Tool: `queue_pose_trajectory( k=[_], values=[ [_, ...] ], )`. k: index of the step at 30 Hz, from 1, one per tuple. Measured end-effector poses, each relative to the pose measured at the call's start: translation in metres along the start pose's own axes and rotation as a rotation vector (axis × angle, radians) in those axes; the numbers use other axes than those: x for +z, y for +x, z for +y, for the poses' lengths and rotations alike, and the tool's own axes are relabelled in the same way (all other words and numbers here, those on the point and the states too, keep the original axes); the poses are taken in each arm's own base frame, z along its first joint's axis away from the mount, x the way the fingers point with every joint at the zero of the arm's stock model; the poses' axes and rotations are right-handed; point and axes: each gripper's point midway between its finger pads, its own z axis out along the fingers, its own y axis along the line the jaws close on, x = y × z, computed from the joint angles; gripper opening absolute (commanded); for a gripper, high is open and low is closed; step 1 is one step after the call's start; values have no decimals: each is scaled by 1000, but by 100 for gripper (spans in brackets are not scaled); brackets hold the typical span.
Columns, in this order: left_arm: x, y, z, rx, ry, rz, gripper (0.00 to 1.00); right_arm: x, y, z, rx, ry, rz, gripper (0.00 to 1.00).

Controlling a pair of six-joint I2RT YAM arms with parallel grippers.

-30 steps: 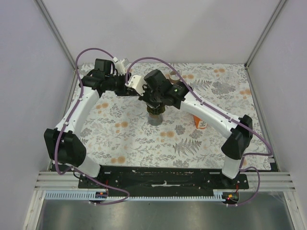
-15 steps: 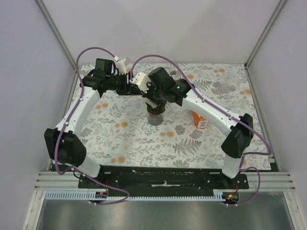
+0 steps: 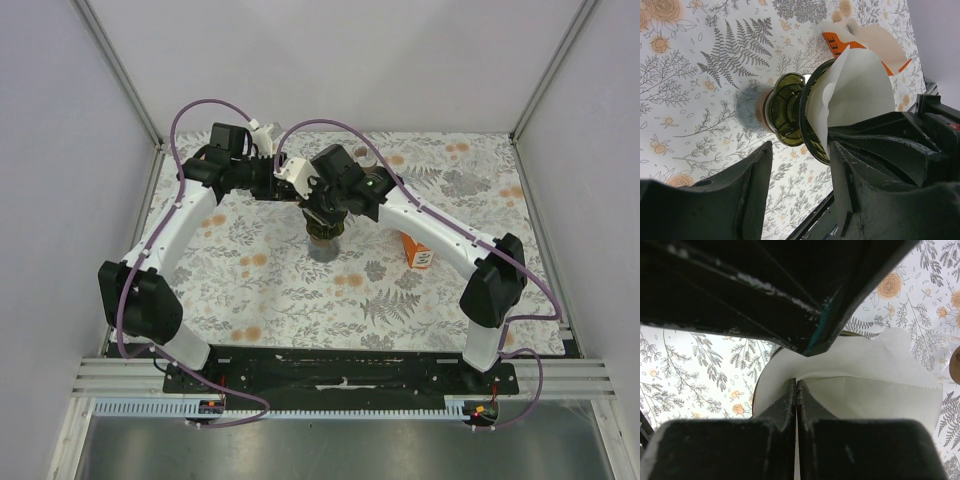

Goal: Place the coffee filter in the dripper
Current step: Place the coffee filter in the coffee dripper.

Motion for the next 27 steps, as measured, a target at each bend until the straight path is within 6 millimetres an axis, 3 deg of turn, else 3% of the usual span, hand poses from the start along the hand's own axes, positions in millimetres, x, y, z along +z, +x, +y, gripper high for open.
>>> queue_pose_trajectory(
  k=[9, 16, 21, 27],
  values=[
    [2, 0, 0, 6, -8, 0, 54, -1, -3, 4, 15, -27, -15, 1],
    [2, 1, 2, 4, -19, 0, 53, -24, -14, -9, 57, -13, -77, 9],
    [2, 1, 2, 4, -19, 0, 53, -39, -22, -15, 70, -10, -125, 28],
    [2, 1, 2, 5, -19, 0, 53, -57, -40, -5, -31, -77, -215, 50]
  ],
)
